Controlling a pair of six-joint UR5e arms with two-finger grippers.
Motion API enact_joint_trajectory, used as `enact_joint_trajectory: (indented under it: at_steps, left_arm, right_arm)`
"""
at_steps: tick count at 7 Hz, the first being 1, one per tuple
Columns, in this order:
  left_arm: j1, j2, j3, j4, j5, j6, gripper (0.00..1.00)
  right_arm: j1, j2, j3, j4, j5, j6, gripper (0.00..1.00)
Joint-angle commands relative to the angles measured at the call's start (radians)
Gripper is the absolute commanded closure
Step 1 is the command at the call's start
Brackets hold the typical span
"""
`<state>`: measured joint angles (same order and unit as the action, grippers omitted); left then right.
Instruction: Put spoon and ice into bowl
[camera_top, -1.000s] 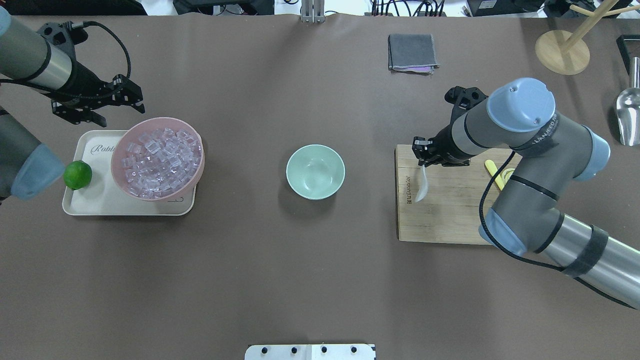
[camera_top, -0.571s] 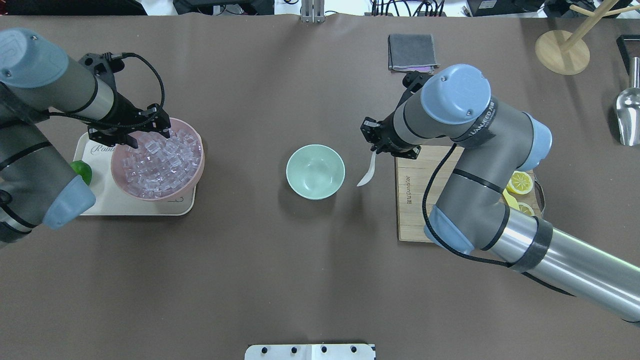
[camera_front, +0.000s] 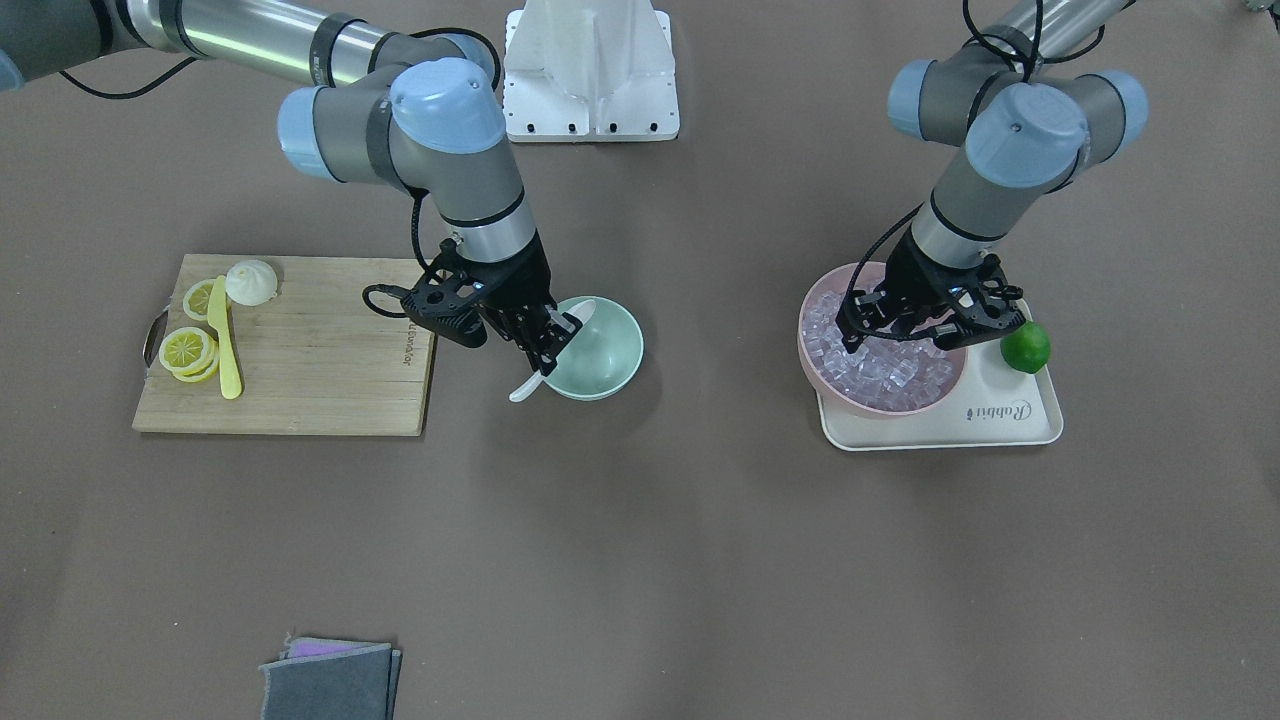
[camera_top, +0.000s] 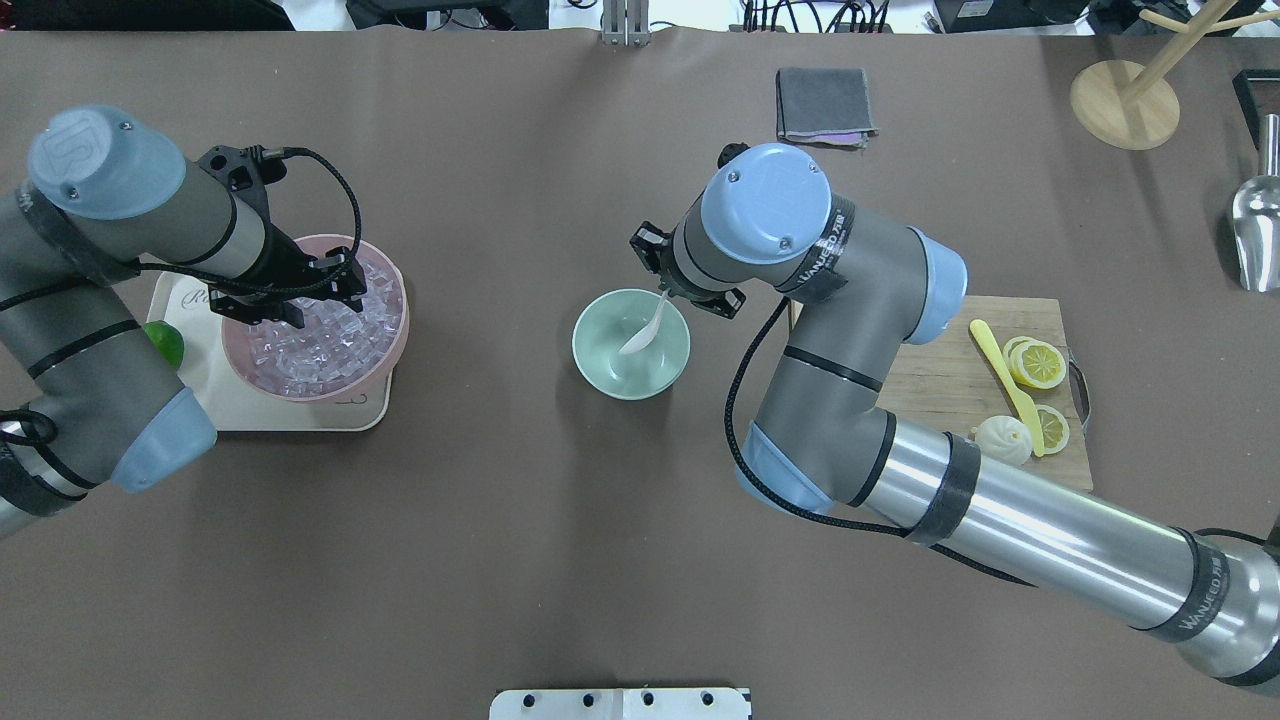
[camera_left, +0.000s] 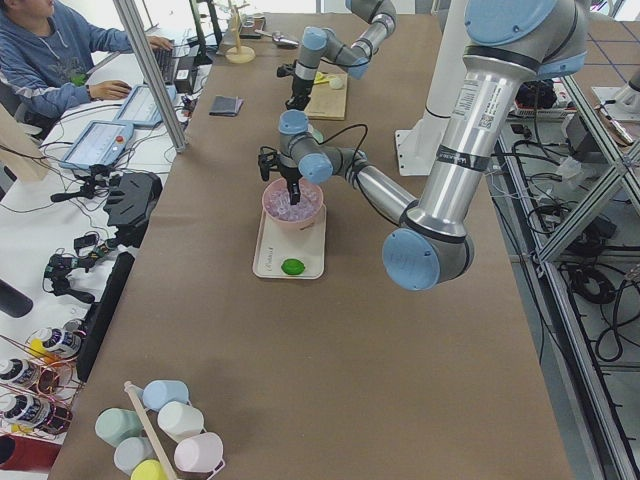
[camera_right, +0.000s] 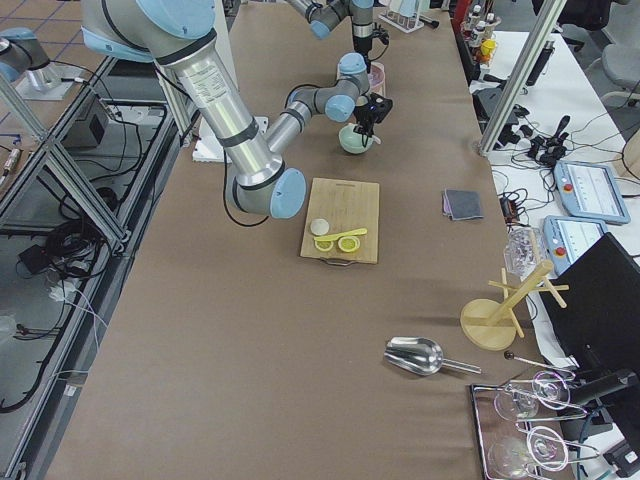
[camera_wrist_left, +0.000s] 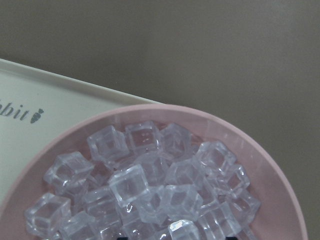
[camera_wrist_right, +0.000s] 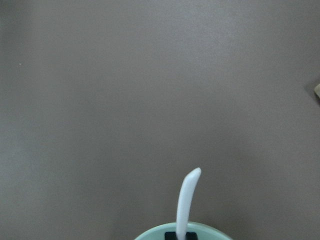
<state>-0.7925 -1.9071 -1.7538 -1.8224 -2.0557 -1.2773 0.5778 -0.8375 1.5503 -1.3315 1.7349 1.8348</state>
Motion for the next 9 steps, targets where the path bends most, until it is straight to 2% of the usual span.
enact_joint_trajectory:
  at_steps: [1, 3, 5, 8, 9]
  left_arm:
    - [0.025, -0.004, 0.003, 0.0, 0.002, -0.001, 0.31]
    - [0.035, -0.013, 0.01, 0.0, 0.012, 0.001, 0.33]
    - [0.056, -0.018, 0.017, -0.002, 0.031, 0.001, 0.4]
    - [0.059, -0.018, 0.014, 0.0, 0.031, 0.003, 0.89]
    - [0.059, -0.016, 0.013, 0.0, 0.029, 0.006, 0.97]
  right_arm:
    - [-0.019, 0.012, -0.015, 0.002, -0.049, 0.035, 1.0]
    - [-0.036, 0.012, -0.024, 0.002, -0.089, 0.046, 1.0]
    - [-0.068, 0.034, -0.026, 0.0, -0.13, 0.052, 1.0]
    - [-0.07, 0.032, -0.033, 0.003, -0.161, 0.049, 1.0]
    - [-0.07, 0.032, -0.036, 0.005, -0.176, 0.046, 1.0]
